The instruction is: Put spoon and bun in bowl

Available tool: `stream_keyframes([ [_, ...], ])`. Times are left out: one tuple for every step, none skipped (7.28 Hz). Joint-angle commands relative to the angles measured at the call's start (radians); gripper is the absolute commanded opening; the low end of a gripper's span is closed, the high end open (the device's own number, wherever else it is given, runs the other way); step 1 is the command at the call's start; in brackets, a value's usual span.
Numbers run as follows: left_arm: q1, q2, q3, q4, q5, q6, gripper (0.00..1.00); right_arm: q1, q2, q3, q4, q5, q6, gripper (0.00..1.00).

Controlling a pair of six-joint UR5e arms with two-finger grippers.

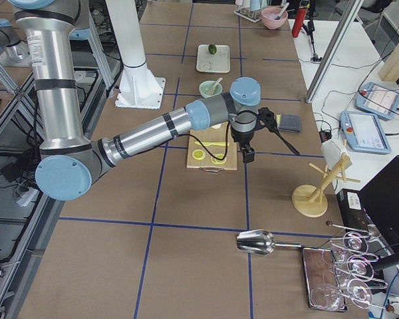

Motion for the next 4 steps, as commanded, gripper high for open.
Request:
stream_keyframes([
  [-0.099, 0.152, 0.022, 0.008, -0.105, 0.025, 1.00, -0.184, 0.010, 0.129, 0.000, -0.106, 0.292, 1.00],
  [-0.110, 0.172, 0.028, 0.017, -0.255, 0.018, 1.00, -0.277, 0.014, 0.153, 0.011, -0.163, 0.410, 1.00],
  [-0.110, 0.209, 0.025, 0.012, -0.288, 0.018, 1.00, -0.350, 0.028, 0.129, 0.109, -0.212, 0.519, 1.00],
  [-0.107, 0.206, 0.007, 0.012, -0.278, 0.020, 1.00, -0.457, 0.036, 0.089, 0.232, -0.304, 0.680, 1.00],
])
